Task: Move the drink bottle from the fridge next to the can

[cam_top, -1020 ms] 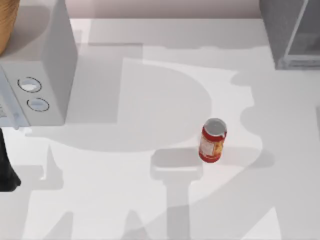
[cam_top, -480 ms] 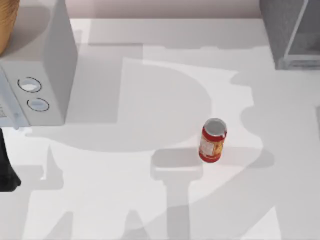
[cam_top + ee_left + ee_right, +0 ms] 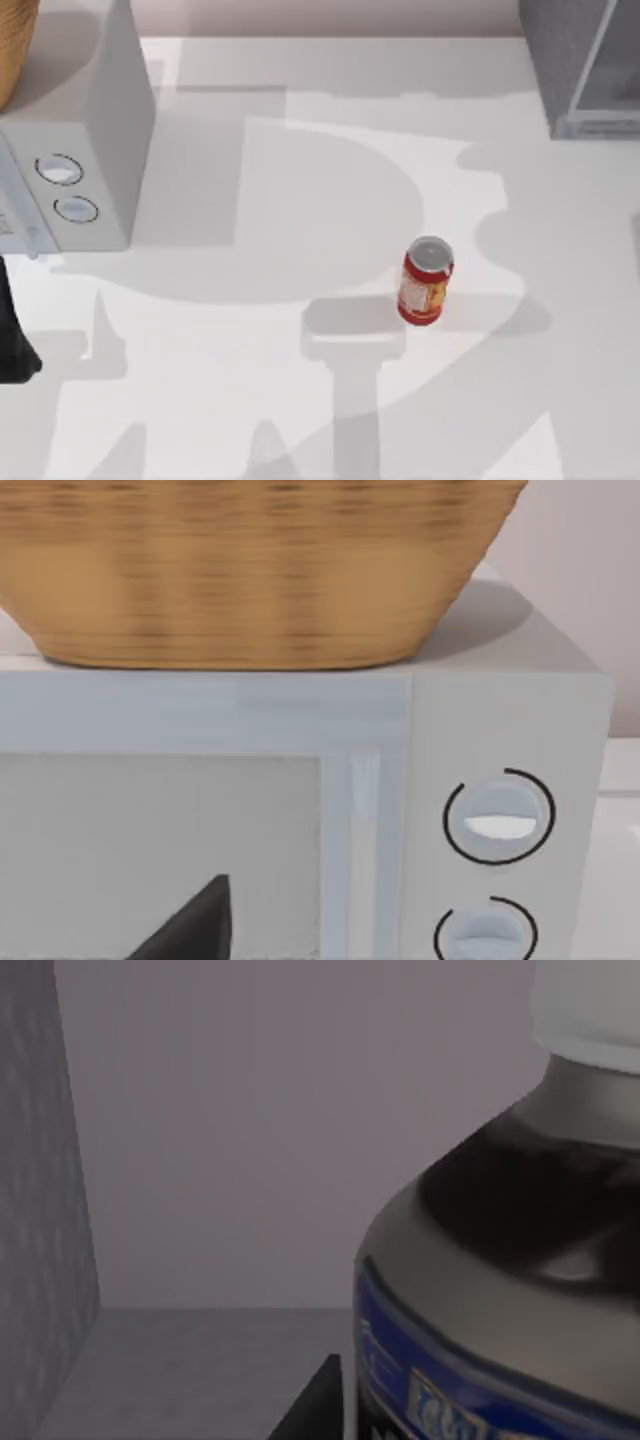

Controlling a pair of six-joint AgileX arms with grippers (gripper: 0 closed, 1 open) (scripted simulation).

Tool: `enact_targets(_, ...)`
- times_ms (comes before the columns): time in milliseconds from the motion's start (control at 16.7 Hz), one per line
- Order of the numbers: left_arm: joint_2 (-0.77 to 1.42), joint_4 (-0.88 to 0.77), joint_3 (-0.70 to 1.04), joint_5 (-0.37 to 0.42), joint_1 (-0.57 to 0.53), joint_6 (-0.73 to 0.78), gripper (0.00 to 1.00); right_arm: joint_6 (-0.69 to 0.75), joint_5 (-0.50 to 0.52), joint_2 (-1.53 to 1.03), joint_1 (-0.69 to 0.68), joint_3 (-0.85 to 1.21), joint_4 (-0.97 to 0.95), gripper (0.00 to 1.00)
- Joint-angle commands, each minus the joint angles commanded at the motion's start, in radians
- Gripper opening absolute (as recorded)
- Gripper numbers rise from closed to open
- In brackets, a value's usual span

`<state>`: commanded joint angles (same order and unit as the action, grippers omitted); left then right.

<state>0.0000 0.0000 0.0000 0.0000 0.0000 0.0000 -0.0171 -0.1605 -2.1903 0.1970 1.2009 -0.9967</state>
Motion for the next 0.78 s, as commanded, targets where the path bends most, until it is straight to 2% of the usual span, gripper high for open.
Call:
enact_targets(360, 0.0, 0.0, 0.0, 0.0, 0.0, 0.0, 1.0, 0.0, -0.002, 0.098, 0.0, 0.033, 0.144, 0.0)
enact_targets(780, 0.0, 0.0, 0.0, 0.0, 0.0, 0.0, 1.0, -0.002, -0.007, 0.135, 0.008, -0.002, 0.134, 0.0)
